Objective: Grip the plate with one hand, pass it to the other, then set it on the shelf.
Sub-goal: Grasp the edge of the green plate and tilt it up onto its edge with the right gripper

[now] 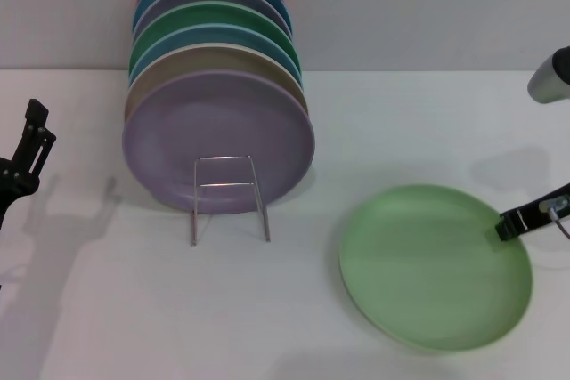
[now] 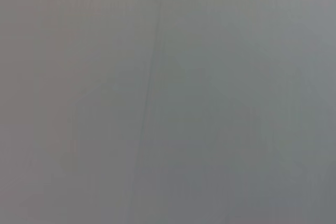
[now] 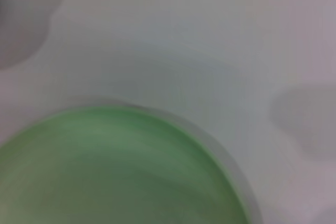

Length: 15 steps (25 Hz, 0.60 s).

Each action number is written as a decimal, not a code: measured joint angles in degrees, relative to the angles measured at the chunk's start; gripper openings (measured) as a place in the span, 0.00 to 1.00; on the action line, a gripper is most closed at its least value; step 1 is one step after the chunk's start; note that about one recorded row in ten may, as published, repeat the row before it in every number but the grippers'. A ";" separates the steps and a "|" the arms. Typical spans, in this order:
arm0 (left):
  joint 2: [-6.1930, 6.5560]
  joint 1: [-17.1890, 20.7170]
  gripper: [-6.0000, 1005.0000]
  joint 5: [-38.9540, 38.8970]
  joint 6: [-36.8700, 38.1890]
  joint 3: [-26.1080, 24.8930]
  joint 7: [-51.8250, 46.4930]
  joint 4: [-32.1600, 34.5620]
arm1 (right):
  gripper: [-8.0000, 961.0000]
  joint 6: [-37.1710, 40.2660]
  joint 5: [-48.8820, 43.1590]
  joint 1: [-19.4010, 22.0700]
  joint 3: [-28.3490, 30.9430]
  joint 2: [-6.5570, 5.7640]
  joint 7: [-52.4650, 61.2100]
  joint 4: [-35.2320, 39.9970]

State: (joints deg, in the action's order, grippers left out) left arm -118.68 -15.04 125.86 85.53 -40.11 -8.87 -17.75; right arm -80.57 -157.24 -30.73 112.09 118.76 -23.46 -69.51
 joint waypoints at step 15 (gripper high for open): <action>0.03 -0.18 0.85 0.00 0.63 -0.24 0.00 0.02 | 0.03 4.87 0.72 6.32 -5.22 0.23 -0.55 -18.32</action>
State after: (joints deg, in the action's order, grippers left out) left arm -118.65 -15.22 125.86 86.15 -40.35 -8.87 -17.73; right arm -75.70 -156.52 -24.41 106.87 119.00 -24.01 -87.84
